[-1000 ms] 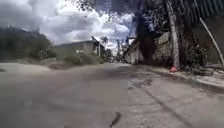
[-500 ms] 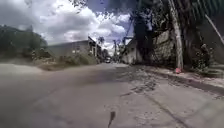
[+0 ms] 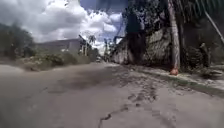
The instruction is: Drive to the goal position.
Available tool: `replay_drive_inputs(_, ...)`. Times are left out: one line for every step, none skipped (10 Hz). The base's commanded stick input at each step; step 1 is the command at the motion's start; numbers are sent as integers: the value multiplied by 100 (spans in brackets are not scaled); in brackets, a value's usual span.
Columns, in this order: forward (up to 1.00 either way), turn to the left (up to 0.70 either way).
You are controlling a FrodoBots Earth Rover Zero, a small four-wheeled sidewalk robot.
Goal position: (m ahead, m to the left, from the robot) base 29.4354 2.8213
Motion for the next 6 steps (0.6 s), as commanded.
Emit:
replay_drive_inputs(100, 0)
replay_drive_inputs(100, 0)
replay_drive_inputs(100, 0)
replay_drive_inputs(100, 0)
replay_drive_inputs(100, 0)
replay_drive_inputs(100, 0)
